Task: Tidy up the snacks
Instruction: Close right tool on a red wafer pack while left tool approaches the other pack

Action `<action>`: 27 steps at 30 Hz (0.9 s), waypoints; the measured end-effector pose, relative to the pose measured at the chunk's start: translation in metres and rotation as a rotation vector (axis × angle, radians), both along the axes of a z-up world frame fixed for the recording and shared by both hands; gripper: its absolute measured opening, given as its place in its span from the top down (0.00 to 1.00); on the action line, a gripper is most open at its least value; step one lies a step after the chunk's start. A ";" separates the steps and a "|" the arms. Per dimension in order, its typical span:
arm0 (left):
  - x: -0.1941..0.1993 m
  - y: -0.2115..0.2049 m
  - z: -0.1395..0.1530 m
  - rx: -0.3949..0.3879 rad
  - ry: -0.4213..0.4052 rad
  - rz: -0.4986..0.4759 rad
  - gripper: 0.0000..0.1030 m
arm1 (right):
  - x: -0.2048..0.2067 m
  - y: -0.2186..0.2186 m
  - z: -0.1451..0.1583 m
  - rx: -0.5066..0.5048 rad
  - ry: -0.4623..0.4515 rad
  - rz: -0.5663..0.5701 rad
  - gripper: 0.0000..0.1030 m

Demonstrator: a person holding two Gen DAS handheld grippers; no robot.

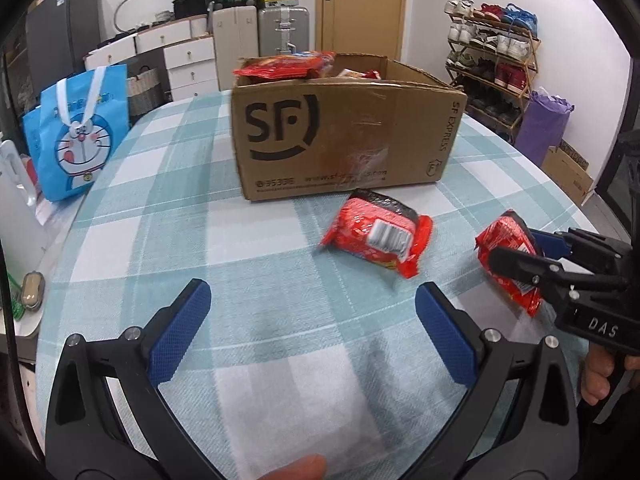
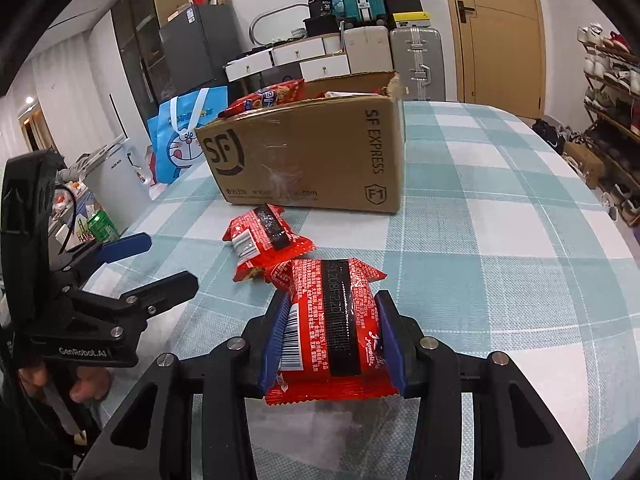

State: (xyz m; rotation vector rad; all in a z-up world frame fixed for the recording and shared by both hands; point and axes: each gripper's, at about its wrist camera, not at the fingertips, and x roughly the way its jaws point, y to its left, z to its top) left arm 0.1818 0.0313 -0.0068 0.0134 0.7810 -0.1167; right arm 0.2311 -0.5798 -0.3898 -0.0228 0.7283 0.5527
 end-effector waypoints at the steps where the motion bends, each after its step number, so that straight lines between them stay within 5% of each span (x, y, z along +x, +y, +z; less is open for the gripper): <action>1: 0.005 -0.004 0.000 0.000 0.010 -0.014 0.01 | 0.001 -0.003 0.000 0.003 0.001 -0.007 0.57; 25: 0.101 -0.059 -0.030 0.053 0.205 -0.157 0.02 | 0.010 -0.015 -0.010 -0.006 0.044 -0.059 0.57; 27: 0.103 -0.060 -0.029 0.044 0.193 -0.173 0.11 | 0.010 -0.015 -0.010 -0.005 0.045 -0.059 0.57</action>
